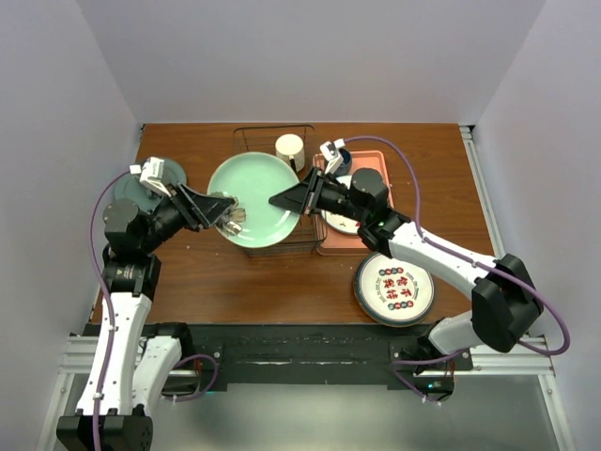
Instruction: Load the mixed dishes into the dish rack
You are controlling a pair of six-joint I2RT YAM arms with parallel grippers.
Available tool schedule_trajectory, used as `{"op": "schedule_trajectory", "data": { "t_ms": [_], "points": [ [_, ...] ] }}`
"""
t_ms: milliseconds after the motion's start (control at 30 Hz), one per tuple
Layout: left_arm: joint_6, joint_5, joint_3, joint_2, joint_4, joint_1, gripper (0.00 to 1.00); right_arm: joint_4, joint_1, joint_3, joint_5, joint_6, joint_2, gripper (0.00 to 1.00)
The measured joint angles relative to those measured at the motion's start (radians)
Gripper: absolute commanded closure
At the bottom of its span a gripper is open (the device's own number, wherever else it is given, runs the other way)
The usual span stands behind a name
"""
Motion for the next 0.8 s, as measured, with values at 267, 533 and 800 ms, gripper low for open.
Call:
{"op": "schedule_trajectory", "data": {
  "t_ms": [267, 533, 800],
  "points": [
    [-0.009, -0.003, -0.066, 0.004, 0.079, 0.0, 0.73, 0.018, 0.01, -0.05, -0.031, 0.075, -0.002, 1.0],
    [-0.025, 0.023, -0.068, 0.01, 0.114, 0.007, 1.0, 0.029, -0.003, -0.05, -0.066, 0.08, -0.013, 1.0],
    [0.032, 0.024, -0.031, 0.019, 0.002, -0.002, 1.0, -0.117, 0.007, -0.017, -0.064, -0.007, -0.013, 0.24]
  ]
}}
